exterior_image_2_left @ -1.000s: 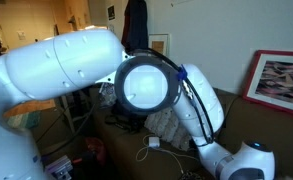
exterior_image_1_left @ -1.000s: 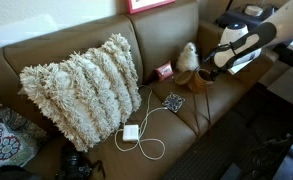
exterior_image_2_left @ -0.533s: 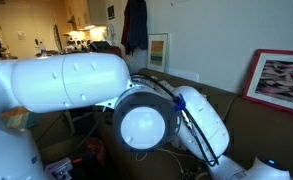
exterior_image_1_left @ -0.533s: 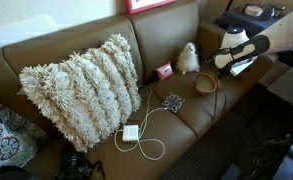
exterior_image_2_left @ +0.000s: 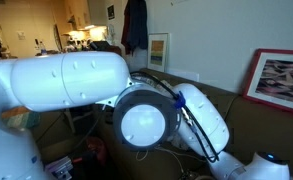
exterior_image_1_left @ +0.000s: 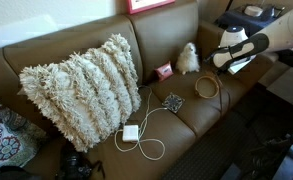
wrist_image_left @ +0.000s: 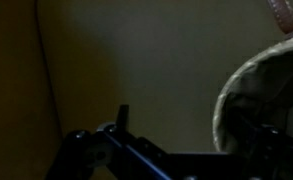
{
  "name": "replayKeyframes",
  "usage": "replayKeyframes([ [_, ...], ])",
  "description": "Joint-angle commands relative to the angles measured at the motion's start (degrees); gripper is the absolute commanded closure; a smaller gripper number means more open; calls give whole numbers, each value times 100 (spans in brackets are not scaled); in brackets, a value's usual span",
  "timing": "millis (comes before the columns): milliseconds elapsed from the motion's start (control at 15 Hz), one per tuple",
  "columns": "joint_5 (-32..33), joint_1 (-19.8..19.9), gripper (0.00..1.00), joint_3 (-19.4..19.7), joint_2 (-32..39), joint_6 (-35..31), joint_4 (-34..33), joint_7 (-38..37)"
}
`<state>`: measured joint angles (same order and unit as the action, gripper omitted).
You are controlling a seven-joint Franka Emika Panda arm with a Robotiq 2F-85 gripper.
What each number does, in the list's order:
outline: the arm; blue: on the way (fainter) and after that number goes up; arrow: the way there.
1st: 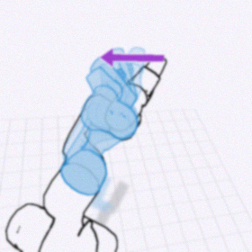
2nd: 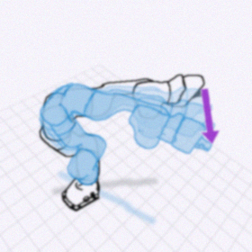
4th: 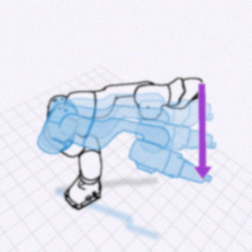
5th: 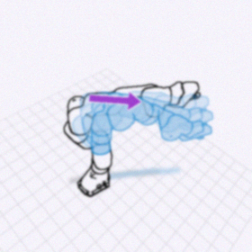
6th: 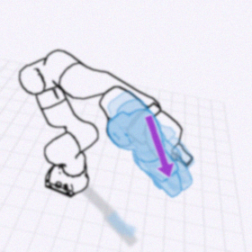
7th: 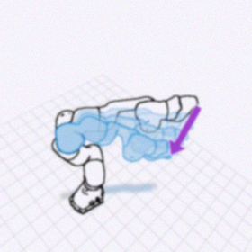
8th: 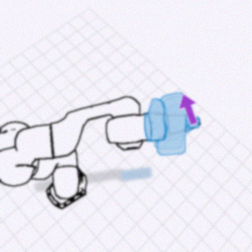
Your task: Move the open basket bag t the side of the couch
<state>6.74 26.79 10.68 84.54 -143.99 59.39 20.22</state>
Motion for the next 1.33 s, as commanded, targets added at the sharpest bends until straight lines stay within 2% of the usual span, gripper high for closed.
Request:
replayKeyframes([
  [0, 74, 116, 0, -195, 0, -141, 41, 209],
  [400, 30, 213, 0, -372, 1, -66, 44, 446],
  [867, 46, -56, 0, -149, 2, -32, 224, -148],
  [1267, 69, -146, 0, -317, 16, -210, 613, -46],
])
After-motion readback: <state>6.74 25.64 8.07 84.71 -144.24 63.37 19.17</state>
